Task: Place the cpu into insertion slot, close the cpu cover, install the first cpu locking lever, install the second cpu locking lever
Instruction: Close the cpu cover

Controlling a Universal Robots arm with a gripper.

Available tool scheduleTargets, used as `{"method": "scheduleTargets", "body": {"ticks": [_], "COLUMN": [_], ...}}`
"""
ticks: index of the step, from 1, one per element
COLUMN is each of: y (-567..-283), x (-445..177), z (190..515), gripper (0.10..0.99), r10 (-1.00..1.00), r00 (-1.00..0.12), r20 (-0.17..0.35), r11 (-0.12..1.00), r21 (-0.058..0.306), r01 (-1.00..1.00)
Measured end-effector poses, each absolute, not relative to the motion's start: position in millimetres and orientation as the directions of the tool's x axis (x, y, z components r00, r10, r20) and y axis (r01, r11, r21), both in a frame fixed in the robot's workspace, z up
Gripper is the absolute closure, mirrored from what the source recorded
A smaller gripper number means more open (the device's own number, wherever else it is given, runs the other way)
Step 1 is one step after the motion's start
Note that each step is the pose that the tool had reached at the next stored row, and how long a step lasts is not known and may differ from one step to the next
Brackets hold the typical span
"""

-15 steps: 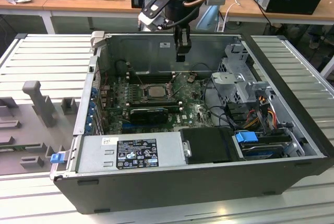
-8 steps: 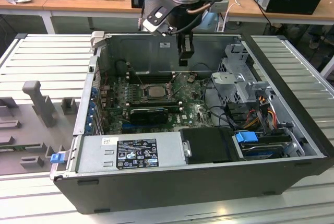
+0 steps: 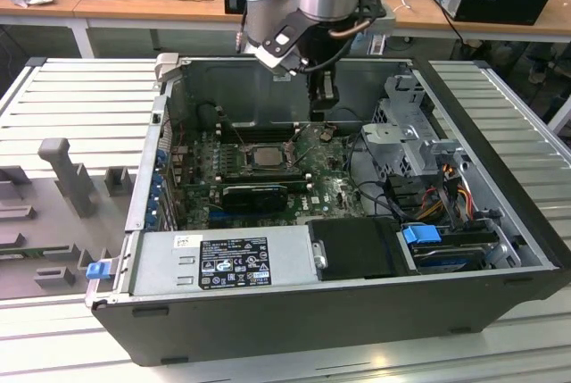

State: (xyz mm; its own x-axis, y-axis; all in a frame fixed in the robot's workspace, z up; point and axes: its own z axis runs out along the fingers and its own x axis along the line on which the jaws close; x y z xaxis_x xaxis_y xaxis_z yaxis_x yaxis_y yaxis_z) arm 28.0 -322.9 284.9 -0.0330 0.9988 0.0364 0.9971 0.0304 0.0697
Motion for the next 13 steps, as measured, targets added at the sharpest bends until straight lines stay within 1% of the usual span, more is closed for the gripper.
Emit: {"method": "scheduleTargets", "body": {"ticks": [3, 10, 13], "y": [-322.9, -322.9, -322.8], "x": [30.8, 33.3, 43.7], "z": [278.8, 265.7, 262.8], "gripper": [0.980, 0.980, 0.980], "r10": [0.998, 0.998, 0.997], "r00": [-0.053, -0.060, -0.060], "r20": [0.036, 0.037, 0.038], "r11": [0.050, 0.057, 0.058], "r21": [0.069, 0.063, 0.046], "r01": [0.996, 0.996, 0.997]}}
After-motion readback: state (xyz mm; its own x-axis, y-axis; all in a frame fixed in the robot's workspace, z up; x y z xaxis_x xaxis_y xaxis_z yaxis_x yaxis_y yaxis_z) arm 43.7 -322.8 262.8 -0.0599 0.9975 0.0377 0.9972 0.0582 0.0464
